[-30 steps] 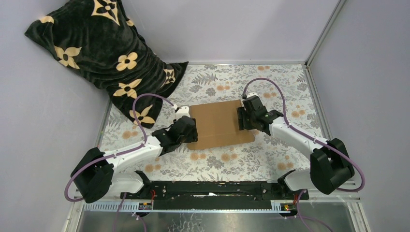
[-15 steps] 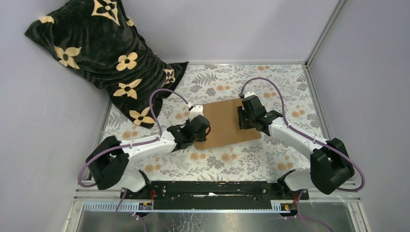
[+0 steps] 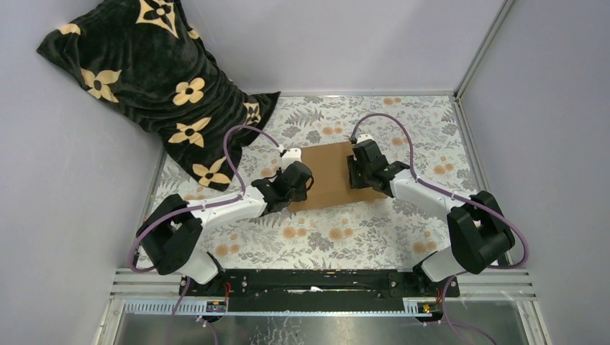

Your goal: Fold the paper box

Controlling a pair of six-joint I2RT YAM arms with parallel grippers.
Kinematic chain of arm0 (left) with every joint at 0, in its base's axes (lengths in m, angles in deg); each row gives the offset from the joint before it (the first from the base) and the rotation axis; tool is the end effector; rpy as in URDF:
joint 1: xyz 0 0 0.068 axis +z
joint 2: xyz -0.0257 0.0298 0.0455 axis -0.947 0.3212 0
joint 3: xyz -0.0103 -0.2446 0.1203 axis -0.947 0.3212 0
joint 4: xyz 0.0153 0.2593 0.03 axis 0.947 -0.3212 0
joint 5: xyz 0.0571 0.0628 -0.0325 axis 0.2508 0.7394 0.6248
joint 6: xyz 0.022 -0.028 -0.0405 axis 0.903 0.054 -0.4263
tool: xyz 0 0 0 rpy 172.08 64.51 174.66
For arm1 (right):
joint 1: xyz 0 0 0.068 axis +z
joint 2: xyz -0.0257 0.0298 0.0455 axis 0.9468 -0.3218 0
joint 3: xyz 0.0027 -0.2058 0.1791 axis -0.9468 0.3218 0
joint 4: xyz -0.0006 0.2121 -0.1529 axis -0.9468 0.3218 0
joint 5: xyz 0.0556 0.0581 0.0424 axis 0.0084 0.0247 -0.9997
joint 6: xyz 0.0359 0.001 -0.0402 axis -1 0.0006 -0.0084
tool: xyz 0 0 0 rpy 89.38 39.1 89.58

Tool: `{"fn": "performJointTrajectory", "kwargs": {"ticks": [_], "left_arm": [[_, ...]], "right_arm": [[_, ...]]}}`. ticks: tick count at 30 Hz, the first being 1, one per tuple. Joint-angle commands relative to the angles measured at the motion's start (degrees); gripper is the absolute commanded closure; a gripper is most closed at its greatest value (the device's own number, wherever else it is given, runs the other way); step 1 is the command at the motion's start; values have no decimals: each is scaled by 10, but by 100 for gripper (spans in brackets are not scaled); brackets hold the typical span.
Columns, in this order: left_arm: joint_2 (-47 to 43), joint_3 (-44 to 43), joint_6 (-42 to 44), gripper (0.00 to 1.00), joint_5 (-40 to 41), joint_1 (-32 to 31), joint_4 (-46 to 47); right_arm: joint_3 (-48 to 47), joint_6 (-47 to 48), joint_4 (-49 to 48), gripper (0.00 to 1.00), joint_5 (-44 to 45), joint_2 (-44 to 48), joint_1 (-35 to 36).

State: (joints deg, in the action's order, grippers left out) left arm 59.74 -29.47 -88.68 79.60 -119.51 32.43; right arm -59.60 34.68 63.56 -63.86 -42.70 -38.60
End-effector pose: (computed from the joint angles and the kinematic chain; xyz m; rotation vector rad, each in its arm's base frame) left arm 0.2145 -0.2197 0.1958 0.0226 2.3582 -0.2590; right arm 0.2654 0.1645 0.2112 -0.3040 2.3454 0.2524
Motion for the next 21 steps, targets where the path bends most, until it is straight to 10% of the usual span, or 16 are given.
{"fn": "performJointTrajectory", "kwargs": {"ticks": [1,6,16,21], "left_arm": [[17,3,33,60,-27,36,16],[-4,-28,55,59,-49,66,-14],[-122,-20,75,14,-22,74,-42],[-155,50,60,1,-73,84,29]], "right_arm": [[-14,-33,29,64,-26,-18,7],[-60,-54,63,62,-26,7,8],[-18,-68,13,12,51,108,-10],[76,-111,-59,0,-139,132,-161]]}}
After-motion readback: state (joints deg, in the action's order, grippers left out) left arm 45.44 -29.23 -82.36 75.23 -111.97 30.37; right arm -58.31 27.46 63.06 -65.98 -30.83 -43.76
